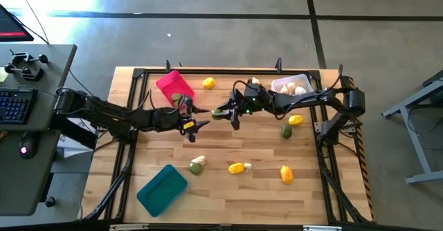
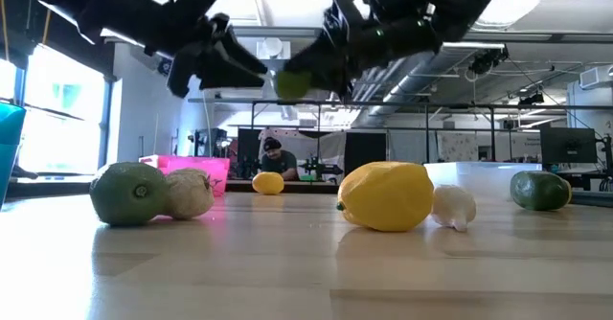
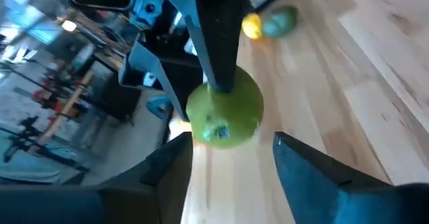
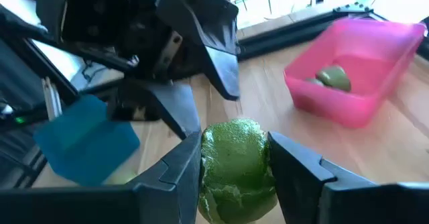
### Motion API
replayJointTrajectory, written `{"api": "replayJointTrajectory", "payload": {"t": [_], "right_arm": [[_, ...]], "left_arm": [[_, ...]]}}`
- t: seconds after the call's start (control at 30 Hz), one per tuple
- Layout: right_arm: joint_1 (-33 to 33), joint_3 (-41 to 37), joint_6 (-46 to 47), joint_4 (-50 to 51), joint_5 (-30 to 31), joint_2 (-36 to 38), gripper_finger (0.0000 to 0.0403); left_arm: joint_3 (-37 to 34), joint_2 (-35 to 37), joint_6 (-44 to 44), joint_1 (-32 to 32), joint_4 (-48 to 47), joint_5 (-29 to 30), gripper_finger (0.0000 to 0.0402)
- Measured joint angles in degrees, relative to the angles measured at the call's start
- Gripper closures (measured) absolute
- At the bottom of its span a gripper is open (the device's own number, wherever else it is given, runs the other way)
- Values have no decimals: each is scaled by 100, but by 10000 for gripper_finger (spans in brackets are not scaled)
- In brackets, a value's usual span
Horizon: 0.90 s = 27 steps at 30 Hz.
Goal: Sort produce into baskets
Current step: Put the green lime in the red bin
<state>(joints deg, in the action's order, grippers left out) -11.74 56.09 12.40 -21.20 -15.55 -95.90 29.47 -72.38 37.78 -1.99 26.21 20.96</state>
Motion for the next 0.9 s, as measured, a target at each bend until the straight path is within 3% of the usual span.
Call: {"api": "replayJointTrajectory", "payload": {"t": [0.23, 0.47, 0.9], "right_arm": [[12, 577, 68, 404, -18, 0, 257], [12, 766, 219, 556, -214, 0, 257], [56, 770, 26, 731, -563, 2, 256]], "left_arm": [[2, 2, 110, -34, 485, 488, 172], [2, 0, 613, -110, 847, 628, 167], [-2, -2, 1091, -164, 930, -78, 168]]}}
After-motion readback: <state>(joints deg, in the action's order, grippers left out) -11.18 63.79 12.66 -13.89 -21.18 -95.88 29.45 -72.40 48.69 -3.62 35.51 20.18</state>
